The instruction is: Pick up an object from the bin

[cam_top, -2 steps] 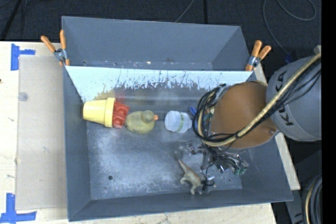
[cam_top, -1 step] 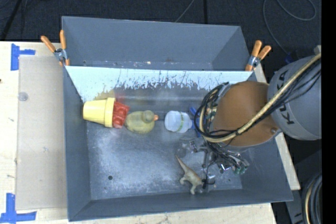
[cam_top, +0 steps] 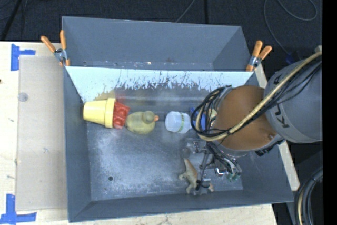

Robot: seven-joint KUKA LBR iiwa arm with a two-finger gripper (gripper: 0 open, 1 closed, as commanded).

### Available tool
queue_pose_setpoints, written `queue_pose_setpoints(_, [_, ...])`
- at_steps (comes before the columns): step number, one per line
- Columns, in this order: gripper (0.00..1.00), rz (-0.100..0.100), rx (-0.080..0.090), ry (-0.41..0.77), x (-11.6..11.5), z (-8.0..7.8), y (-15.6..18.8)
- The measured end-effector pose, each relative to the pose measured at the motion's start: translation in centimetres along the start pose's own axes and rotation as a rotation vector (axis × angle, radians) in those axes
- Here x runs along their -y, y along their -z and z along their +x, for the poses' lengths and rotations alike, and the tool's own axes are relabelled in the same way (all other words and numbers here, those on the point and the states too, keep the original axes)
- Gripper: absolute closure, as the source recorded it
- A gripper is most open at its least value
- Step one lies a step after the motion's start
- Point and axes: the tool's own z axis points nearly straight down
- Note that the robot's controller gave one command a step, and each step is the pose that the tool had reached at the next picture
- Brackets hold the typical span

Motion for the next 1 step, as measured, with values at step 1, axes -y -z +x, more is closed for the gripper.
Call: queue_pose_setpoints(1, [0.0, 0.0, 0.003, 0.19, -0.36, 0.34, -1.04])
